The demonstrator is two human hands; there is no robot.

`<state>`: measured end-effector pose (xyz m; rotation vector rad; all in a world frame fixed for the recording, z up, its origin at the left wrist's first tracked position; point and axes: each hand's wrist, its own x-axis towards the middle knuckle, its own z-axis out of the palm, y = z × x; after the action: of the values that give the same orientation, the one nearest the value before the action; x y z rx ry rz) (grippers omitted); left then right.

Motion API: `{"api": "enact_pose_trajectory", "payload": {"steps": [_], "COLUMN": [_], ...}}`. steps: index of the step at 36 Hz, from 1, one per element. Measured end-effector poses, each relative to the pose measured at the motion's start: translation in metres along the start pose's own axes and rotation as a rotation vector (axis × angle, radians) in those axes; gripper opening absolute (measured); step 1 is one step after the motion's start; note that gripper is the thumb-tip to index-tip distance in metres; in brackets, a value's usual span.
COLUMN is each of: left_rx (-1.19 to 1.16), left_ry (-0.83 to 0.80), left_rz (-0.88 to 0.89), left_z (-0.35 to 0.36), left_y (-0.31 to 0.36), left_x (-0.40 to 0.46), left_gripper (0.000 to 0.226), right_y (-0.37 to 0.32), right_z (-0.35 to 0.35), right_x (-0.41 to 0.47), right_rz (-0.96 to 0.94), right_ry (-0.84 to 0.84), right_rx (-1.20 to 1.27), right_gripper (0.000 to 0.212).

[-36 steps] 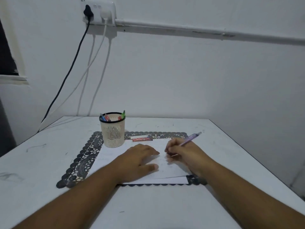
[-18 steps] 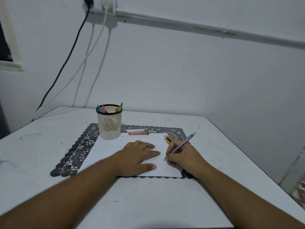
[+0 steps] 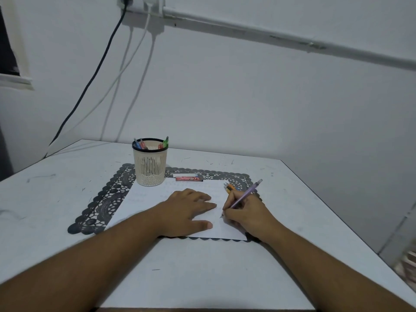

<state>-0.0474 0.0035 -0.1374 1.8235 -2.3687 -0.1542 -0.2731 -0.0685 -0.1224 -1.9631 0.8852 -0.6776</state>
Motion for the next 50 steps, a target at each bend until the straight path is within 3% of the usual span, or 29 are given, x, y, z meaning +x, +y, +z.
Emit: {"api": "enact_pose_trajectory", "payload": {"steps": [22,31,50], "left_rx": [0.008,0.001,-0.008], "left_ry": [0.002,-0.001,-0.004], "left_rz": [0.001,-0.002,-0.002], "left_z": [0.0012,-0.0004,0.0], "left_y": [-0.0017,0.0004,0.0002], "left_x": [0.0009,0.0005,0.0], "left_gripper": [0.064,0.064,0.063], "right_y": [0.0005,0.007,0.0049], "right_z": [0.0003,-0.0051,-0.0032], "right_x": [0.0009,0.0,-0.0003], "right_rz": [-0.003,-0.003,0.023], "right_ry": [0.009,0.061,0.047], "right_rx": [-0.032,0.035,-0.025], "right_gripper": [0.02,0.007,0.015]}}
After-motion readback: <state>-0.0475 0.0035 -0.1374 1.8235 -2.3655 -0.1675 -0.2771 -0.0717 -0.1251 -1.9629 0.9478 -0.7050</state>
